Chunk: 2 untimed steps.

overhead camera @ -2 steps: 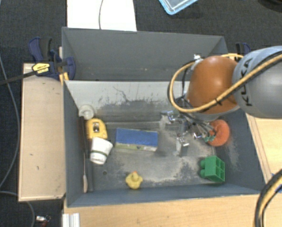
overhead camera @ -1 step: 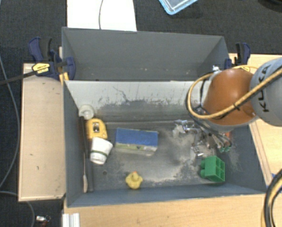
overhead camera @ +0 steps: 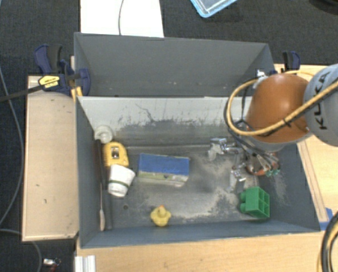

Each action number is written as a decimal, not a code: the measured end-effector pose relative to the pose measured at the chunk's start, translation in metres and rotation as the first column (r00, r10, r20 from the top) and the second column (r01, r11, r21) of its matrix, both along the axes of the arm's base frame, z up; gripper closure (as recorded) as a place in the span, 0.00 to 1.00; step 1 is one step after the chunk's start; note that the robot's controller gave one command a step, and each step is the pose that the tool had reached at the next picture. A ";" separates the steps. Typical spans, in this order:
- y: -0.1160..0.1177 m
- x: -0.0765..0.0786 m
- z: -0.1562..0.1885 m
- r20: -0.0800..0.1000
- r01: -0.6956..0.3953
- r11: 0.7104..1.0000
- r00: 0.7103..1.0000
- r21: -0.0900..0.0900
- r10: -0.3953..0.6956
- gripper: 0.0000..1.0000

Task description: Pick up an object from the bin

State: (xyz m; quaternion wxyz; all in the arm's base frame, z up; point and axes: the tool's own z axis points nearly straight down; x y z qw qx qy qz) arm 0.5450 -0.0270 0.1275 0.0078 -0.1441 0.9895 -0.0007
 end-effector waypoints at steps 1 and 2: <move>0.032 0.011 0.029 0.000 0.047 0.999 0.999 0.004 -0.047 0.00; 0.018 0.036 0.038 0.003 0.045 0.999 0.999 0.006 -0.045 0.00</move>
Offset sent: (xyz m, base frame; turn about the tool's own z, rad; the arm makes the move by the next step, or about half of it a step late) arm 0.0383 0.0150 0.0393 0.0429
